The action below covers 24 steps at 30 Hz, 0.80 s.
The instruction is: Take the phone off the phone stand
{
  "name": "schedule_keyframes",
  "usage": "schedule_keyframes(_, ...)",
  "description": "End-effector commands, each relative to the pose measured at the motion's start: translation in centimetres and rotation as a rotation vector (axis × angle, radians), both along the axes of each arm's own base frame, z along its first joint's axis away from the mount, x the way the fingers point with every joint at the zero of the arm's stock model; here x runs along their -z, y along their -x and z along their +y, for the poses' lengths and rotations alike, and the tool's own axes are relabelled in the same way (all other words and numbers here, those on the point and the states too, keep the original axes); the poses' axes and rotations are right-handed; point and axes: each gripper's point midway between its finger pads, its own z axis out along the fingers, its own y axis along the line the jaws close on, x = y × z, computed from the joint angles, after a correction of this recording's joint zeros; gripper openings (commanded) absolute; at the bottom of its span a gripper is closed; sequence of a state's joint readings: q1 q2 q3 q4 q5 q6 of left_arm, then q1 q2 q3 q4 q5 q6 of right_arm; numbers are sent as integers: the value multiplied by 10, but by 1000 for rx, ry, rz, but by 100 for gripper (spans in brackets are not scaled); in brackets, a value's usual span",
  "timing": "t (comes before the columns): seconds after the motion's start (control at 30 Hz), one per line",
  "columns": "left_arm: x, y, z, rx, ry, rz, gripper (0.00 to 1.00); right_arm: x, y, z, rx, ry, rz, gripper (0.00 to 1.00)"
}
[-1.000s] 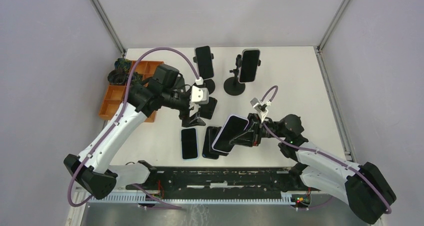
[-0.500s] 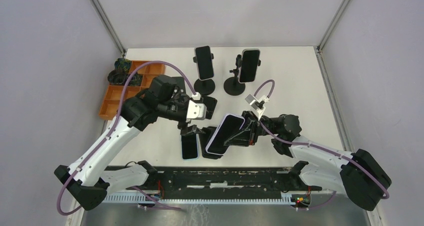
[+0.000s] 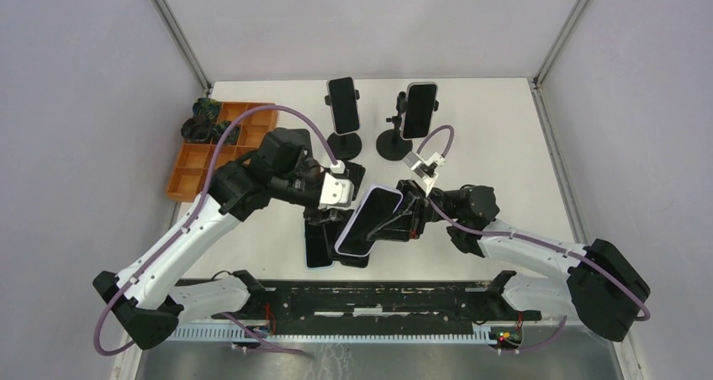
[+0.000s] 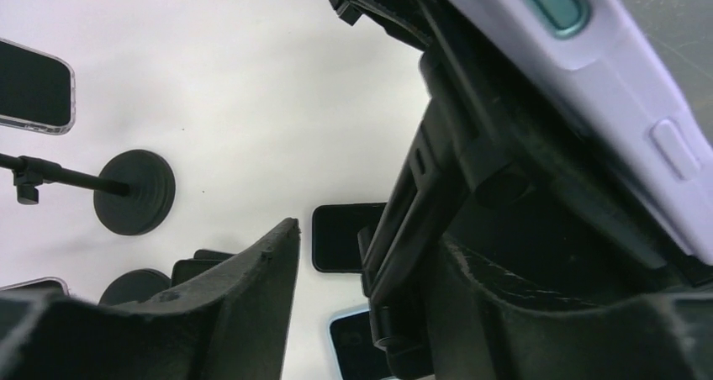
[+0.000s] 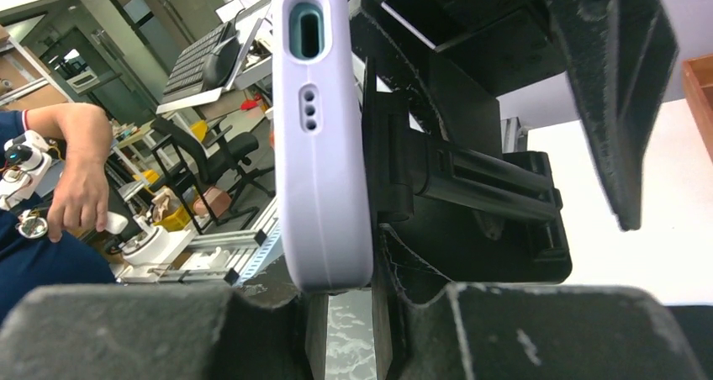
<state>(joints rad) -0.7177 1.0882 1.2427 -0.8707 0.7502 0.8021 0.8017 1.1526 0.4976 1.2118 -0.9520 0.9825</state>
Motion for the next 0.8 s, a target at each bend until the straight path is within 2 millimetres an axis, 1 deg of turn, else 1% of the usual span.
schedule_keyframes(0.0,-19,-8,-7,5,39,-71,53,-39,3,2,17,-129,-91,0)
schedule_keyframes(0.03,-20,-7,-7,9,41,-76,50,-39,1,3,21,-126,-85,0)
schedule_keyframes(0.07,-19,-6,-6,17,43,-86,44,-38,0,4,24,-124,-77,0)
schedule_keyframes(0.1,-18,-5,-6,32,43,-99,34,-39,-1,5,29,-124,-69,0)
schedule_keyframes(0.13,-17,-3,-4,47,41,-112,28,-39,-2,5,32,-123,-62,1)
schedule_keyframes(0.23,-16,-1,-2,68,38,-149,15,-40,-8,8,57,-118,-32,4)
schedule_keyframes(0.27,-15,-1,-1,72,33,-158,12,-40,-10,8,67,-119,-20,7)
schedule_keyframes(0.33,-15,-2,1,72,24,-173,9,-40,-14,9,84,-113,-2,14)
schedule_keyframes(0.5,-17,-4,2,72,13,-189,3,-40,-20,8,131,-105,32,22)
schedule_keyframes(0.63,-17,-4,3,71,12,-195,2,-43,-23,5,155,-111,37,30)
schedule_keyframes(0.77,-17,-6,4,65,5,-203,2,-47,-26,2,178,-116,46,33)
